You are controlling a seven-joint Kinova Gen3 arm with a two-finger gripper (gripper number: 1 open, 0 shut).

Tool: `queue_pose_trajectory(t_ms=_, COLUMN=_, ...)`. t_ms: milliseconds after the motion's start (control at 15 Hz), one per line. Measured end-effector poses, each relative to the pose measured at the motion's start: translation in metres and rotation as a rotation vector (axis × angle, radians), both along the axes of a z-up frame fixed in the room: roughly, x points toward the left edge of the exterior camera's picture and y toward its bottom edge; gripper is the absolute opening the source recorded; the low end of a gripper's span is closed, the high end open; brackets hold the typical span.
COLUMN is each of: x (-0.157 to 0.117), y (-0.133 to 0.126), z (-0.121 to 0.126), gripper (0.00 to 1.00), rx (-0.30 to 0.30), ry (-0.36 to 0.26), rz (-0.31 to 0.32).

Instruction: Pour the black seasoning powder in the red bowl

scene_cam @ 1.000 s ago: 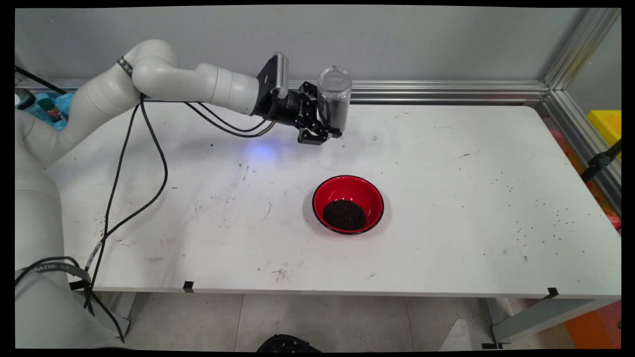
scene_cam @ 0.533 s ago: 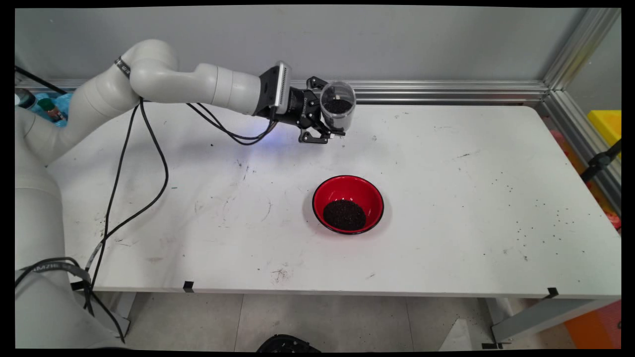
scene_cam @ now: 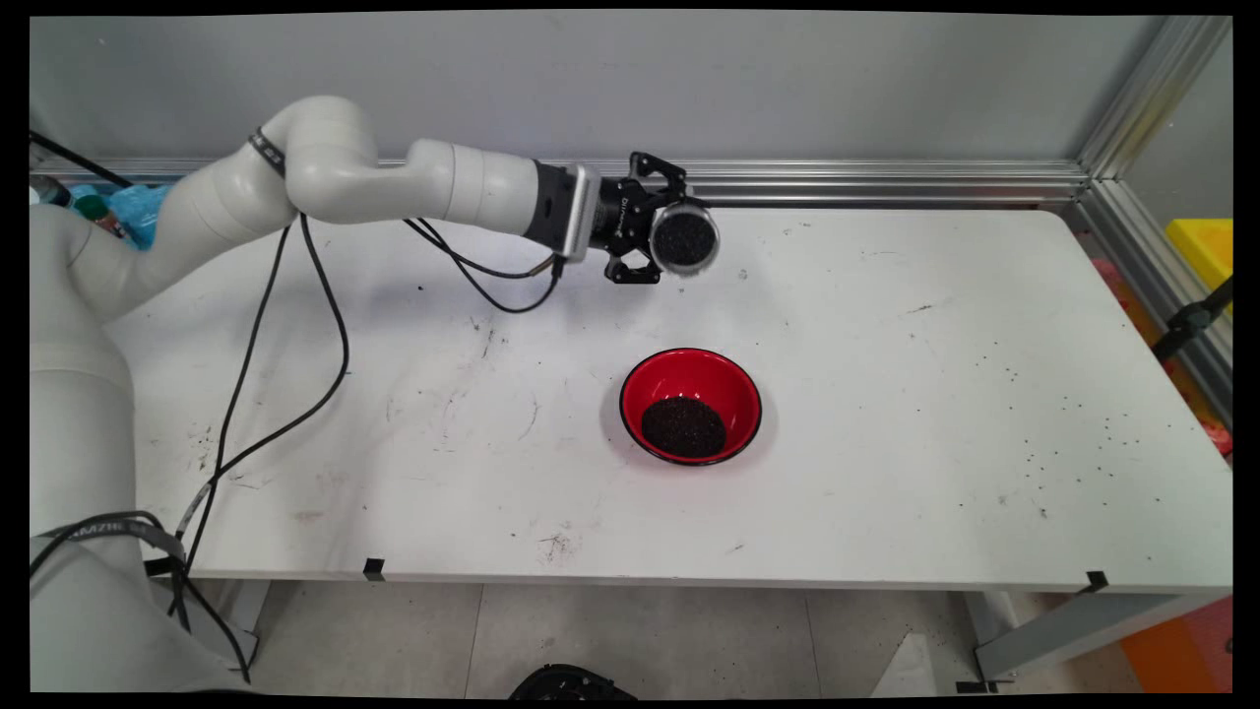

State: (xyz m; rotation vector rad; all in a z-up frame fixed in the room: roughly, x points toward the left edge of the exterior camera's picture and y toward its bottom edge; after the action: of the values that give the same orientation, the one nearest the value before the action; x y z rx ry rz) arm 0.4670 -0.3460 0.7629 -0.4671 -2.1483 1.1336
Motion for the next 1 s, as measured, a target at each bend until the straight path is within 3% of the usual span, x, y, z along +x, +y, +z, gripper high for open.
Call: queue_pose_trajectory(t_ms=1000, x=-0.035, y=-0.011, z=-0.028, gripper=0.0, rx=-0.477, ry=-0.345, rz=-0.162)
